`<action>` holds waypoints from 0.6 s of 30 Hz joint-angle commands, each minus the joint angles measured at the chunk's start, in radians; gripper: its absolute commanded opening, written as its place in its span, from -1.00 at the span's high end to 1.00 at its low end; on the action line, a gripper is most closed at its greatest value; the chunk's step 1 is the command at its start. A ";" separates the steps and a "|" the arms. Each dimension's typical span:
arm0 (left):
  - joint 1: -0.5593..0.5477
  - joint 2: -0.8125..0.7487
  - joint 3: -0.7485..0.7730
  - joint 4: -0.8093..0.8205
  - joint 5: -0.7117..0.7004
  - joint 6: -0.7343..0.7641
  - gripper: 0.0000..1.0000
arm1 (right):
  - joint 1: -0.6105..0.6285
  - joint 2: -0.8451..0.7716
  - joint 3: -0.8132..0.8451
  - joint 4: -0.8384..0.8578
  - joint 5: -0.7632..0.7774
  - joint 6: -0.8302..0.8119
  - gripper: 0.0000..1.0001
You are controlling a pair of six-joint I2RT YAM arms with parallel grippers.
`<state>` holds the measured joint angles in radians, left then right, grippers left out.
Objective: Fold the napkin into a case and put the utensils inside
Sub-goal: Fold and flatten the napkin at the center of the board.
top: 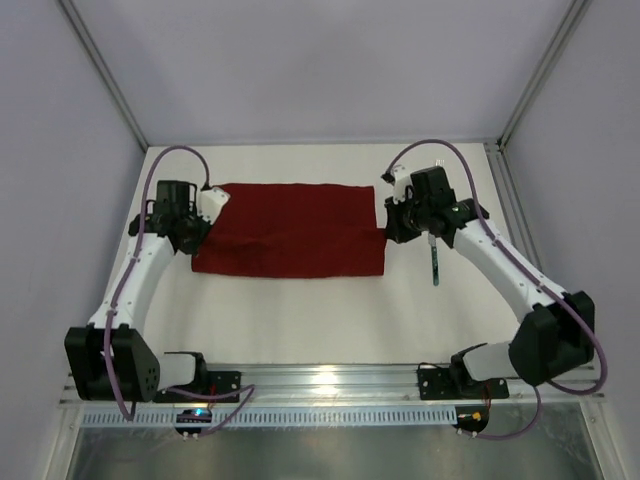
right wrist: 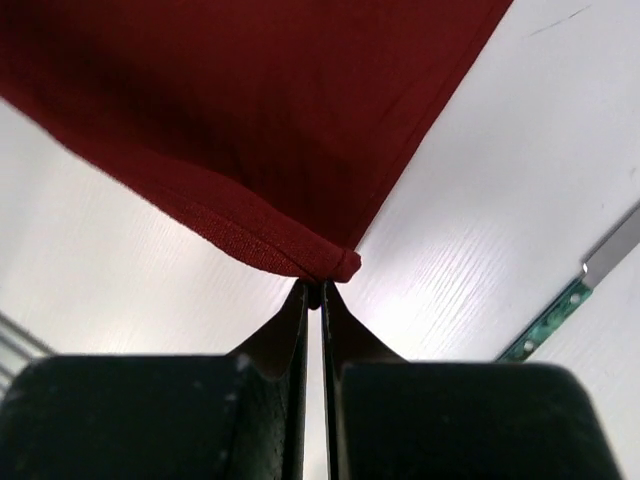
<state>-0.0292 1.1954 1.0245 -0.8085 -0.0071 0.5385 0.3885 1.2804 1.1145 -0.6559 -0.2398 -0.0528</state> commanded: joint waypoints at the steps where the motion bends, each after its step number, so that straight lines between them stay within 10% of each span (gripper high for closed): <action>1: 0.005 0.172 0.127 0.155 0.004 -0.066 1.00 | -0.043 0.143 0.096 0.136 -0.021 0.022 0.93; 18: -0.005 0.748 0.520 0.287 -0.080 -0.066 1.00 | -0.143 0.747 0.574 0.108 0.004 0.044 0.92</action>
<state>-0.0319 1.9335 1.4994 -0.5632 -0.0608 0.4778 0.2459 1.9884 1.6203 -0.5426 -0.2234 -0.0227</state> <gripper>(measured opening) 0.012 0.060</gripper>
